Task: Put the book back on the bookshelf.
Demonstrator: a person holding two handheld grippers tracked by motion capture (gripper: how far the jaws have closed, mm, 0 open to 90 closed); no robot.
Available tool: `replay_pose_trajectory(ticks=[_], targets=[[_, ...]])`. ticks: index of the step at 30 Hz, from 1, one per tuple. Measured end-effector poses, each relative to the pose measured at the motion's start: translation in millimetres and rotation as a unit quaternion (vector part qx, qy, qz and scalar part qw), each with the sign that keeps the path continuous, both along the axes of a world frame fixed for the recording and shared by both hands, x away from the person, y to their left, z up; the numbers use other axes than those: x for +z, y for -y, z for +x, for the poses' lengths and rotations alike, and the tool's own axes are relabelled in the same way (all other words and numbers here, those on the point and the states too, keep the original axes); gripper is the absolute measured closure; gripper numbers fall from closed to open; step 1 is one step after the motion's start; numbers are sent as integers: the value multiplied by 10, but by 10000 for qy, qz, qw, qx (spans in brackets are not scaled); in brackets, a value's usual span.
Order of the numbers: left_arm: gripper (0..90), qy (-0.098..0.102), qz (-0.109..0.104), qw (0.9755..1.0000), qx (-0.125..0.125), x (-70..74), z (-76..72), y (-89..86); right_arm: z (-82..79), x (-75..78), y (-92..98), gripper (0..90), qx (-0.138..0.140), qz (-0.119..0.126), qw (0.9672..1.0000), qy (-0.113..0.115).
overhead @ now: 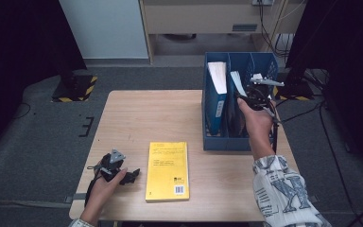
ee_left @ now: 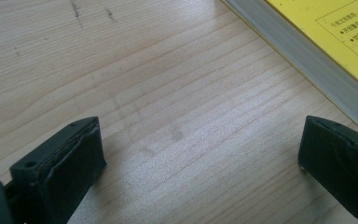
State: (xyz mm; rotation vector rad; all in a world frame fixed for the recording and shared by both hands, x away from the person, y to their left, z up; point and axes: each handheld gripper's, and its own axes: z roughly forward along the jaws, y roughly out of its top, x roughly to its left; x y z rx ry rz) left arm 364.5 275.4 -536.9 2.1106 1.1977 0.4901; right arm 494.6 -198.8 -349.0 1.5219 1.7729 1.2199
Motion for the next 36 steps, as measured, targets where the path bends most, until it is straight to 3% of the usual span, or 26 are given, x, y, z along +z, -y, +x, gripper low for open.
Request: replay_pose_trajectory(ticks=[17, 36], targets=[[0, -4, 3, 10000, -5, 1, 0, 2, 12, 16, 51, 732, -221, -61, 9997, 82], [0, 6, -20, 10000, 9, -1, -1, 5, 337, 148, 21, 734, -476, -136, 9984, 263]])
